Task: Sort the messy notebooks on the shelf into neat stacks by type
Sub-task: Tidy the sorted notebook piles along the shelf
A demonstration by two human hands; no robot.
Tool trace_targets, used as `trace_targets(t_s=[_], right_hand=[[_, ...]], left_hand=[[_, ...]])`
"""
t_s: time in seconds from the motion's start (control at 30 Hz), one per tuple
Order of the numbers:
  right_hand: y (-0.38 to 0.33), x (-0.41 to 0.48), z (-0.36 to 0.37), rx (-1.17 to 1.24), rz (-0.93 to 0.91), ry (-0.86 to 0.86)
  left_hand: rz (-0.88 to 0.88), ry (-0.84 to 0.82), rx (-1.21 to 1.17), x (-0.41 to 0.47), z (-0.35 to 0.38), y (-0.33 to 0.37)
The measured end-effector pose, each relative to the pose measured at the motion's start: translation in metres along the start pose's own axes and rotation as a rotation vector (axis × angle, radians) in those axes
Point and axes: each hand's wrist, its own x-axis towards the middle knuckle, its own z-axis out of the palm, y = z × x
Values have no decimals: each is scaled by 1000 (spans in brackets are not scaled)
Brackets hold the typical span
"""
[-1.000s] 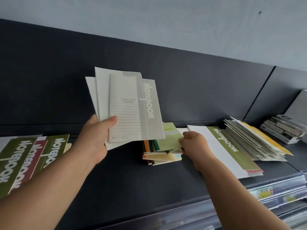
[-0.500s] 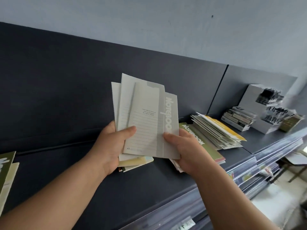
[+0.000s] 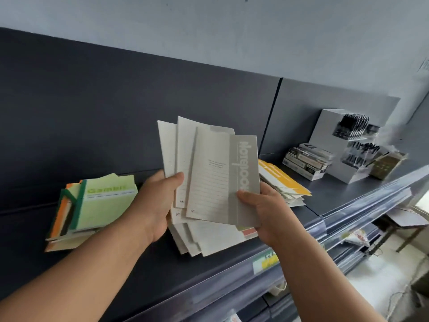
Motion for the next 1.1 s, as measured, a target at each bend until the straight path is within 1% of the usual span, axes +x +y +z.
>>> trace_targets(t_s=[0.13, 0.33, 0.47, 0.63, 0.77, 0.87, 0.93, 1.0, 1.1], right_hand=[[-9, 37, -70, 1, 42, -28], [-16, 83, -148, -44, 36, -39], [-31, 113, -183, -53, 24, -37], [-37, 149, -214, -145, -68, 38], [-39, 180, -222, -370, -90, 65], [-36, 198, -221, -585, -101, 76], [-31, 204, -219, -753, -80, 55], [-24, 206, -218, -888, -43, 11], [-18, 208, -219, -921, -29, -34]], left_hand=[[-21, 66, 9, 14, 66, -26], [-56, 55, 20, 35, 155, -49], [-86, 14, 136, 51, 196, -49], [10, 41, 300, 78, 228, -52], [70, 82, 506, 96, 243, -58], [43, 68, 679, 108, 245, -71], [20, 66, 885, 112, 243, -80], [50, 77, 1122, 114, 241, -87], [110, 7, 1294, 114, 242, -90]])
